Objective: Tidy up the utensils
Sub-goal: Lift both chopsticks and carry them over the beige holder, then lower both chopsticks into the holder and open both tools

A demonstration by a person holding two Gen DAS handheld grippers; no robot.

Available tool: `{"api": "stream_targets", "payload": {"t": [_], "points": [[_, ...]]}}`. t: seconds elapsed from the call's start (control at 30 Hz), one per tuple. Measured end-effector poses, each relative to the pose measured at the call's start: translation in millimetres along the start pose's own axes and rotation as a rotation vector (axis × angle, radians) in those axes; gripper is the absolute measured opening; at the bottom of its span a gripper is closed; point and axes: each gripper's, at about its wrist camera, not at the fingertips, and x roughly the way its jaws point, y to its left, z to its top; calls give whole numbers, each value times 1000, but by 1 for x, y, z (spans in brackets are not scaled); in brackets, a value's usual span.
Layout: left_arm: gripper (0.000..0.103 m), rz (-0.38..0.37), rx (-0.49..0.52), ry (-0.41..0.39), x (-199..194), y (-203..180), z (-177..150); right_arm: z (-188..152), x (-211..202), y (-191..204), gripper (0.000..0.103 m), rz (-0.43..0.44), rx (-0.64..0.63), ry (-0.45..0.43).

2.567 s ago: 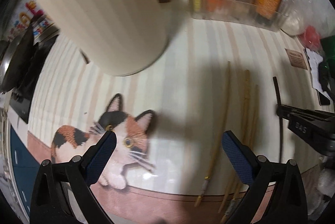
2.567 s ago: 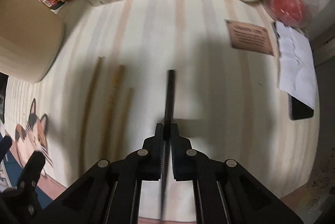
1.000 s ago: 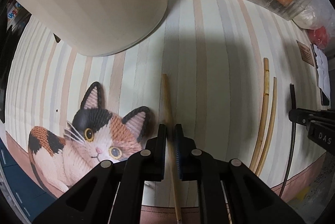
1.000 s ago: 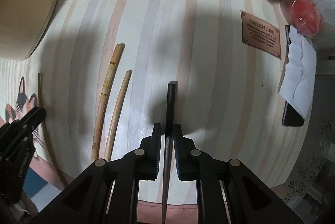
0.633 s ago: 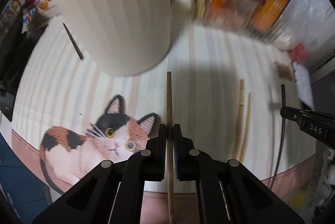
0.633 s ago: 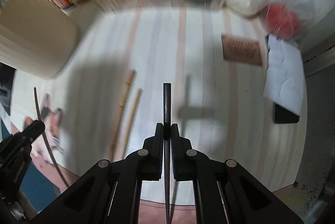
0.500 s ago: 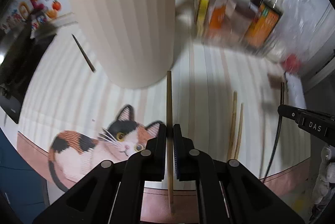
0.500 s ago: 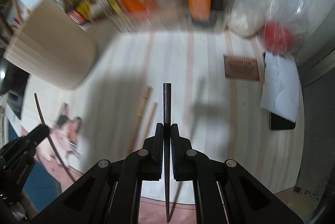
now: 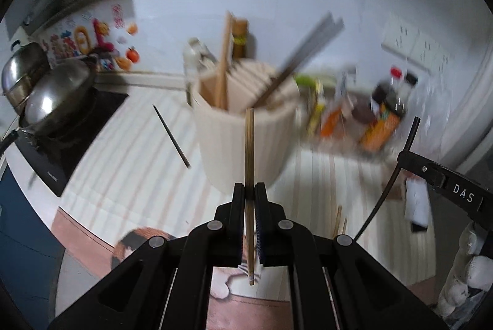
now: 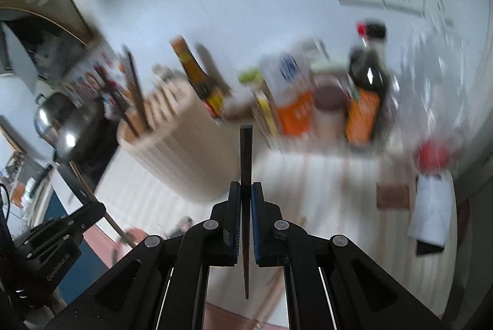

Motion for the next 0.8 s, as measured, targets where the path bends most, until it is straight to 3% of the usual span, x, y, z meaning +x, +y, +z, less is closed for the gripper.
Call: {"api": "stream_targets", "payload": {"t": [0.33, 0.43, 0.63, 0.8], "points": [[4, 7, -108, -209, -83, 42, 76, 75, -77, 76, 6, 197, -60, -201], [4, -5, -131, -260, -98, 52, 106, 100, -94, 100, 6, 216, -80, -268], [4, -18, -146, -295, -91, 66, 165, 148, -101, 135, 6, 198, -75, -378], [4, -11, -136, -264, -58, 70, 190, 171, -62, 149, 6, 149, -32, -378]]}}
